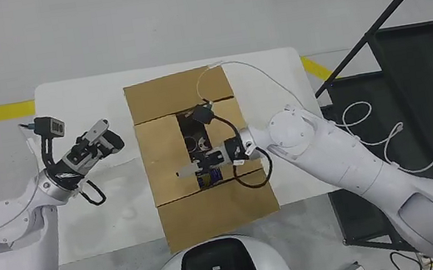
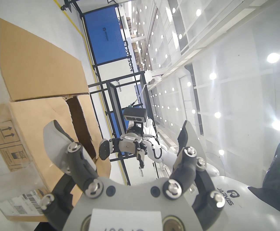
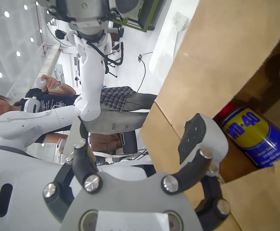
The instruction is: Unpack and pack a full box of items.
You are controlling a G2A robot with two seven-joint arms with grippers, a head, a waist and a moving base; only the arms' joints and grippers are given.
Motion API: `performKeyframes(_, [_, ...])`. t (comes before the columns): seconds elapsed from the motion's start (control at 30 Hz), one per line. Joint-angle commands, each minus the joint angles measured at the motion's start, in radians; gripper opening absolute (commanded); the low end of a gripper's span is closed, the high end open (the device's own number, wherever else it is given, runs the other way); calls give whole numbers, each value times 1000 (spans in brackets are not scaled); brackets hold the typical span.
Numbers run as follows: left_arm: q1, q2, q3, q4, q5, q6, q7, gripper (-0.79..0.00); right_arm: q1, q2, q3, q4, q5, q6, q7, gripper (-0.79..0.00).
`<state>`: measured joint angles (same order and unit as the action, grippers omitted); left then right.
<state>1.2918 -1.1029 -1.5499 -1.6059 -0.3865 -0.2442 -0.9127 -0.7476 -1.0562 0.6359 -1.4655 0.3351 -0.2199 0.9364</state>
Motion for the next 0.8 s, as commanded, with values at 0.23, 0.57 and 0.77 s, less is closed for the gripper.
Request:
performKeyframes(0.23, [7, 4, -19, 2, -9, -1, 10, 0, 51, -38, -34, 65, -6, -2, -12, 0])
performKeyframes(0.57, [7, 4, -19, 2, -9, -1, 10, 0, 51, -38, -34, 65, -6, -2, -12, 0])
performKeyframes(0.77, [7, 4, -19, 2, -9, -1, 10, 0, 51, -38, -34, 65, -6, -2, -12, 0])
